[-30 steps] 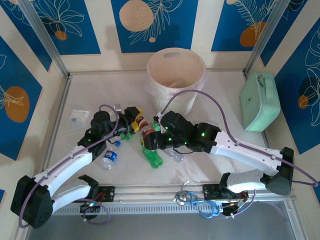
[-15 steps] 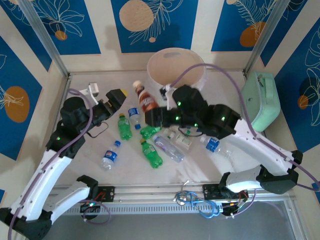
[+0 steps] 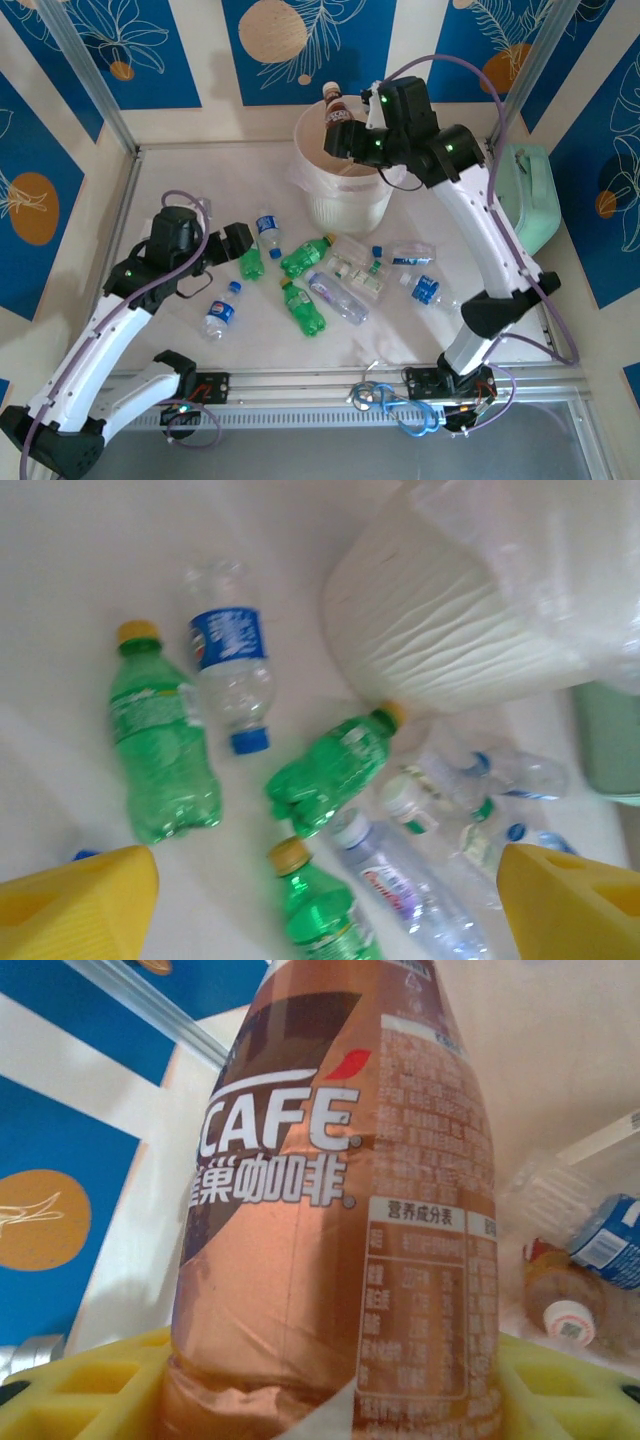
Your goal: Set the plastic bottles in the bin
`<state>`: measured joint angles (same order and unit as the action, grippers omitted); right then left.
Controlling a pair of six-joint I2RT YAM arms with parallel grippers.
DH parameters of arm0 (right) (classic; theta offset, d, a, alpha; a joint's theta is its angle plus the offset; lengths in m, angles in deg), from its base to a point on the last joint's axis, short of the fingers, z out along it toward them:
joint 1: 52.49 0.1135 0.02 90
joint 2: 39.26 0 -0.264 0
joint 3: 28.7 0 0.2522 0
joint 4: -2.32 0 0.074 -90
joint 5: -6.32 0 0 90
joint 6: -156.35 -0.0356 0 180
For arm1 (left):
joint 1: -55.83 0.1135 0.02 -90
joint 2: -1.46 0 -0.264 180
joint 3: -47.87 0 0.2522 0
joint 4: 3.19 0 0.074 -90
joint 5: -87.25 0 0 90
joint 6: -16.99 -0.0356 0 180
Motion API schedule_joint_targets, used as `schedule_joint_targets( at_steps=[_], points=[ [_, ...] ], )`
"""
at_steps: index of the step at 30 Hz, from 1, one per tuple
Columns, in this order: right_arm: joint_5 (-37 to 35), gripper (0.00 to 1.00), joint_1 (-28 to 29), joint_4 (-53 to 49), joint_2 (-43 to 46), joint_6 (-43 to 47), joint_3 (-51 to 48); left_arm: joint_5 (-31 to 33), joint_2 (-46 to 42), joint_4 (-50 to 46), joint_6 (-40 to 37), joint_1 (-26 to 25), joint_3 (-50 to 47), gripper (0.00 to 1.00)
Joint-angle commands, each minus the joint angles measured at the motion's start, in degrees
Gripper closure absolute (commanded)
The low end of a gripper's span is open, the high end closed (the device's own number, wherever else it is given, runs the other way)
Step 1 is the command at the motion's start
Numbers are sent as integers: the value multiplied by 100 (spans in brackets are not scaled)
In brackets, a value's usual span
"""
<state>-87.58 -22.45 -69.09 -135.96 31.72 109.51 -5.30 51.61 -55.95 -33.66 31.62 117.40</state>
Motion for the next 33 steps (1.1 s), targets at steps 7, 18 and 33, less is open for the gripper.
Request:
schedule_joint_targets(
  at_steps=[7,18,33],
  points=[
    [424,26,-768,-632,-895,450,945,506,-181,-547,-358,31,-508,12],
    [136,16,-765,-870,-702,529,1125,1158,-111,-1054,-301,31,-851,8],
    [-1345,17,1705,372,2664,-671,-3357,944,799,-670,-260,26,-1578,11]
  ],
)
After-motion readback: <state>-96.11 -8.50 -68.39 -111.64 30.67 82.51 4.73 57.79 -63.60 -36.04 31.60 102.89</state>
